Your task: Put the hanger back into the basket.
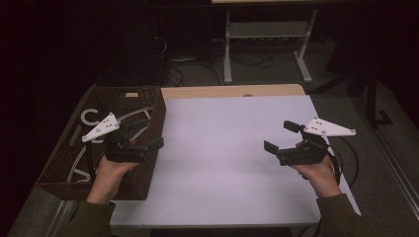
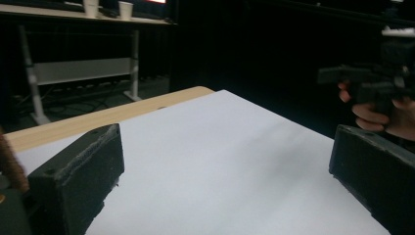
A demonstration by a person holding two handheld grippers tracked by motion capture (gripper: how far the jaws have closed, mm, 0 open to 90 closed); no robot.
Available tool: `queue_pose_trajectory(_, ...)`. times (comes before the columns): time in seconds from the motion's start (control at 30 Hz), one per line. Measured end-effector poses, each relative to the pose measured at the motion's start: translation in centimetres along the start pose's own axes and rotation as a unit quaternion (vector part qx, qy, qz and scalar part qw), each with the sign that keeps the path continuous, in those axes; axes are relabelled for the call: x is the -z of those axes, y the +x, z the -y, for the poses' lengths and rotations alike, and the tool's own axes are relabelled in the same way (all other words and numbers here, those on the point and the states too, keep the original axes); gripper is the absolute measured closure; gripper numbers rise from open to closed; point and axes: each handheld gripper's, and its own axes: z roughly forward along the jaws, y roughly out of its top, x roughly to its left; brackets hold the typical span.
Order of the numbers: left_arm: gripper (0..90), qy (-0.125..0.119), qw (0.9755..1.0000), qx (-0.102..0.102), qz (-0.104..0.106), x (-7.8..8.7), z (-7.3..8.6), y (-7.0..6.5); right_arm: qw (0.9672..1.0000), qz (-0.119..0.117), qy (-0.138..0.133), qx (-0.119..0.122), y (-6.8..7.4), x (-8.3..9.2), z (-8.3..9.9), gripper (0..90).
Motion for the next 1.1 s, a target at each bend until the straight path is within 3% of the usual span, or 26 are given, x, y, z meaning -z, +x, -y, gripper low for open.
queue_pose_trajectory(0.37,0.0,0.004,0.9999,-0.005,0.015,-0.8,0.6,-0.8,0.9989,-0.016,-0.043,0.004,0.3,0.4,-2.2,0.0)
queue_pose_trajectory(1.1,0.0,-0.001,0.9998,-0.009,0.019,-0.7,0.6,-1.0,0.9984,-0.013,-0.055,0.007,0.3,1.2,-2.7,0.0)
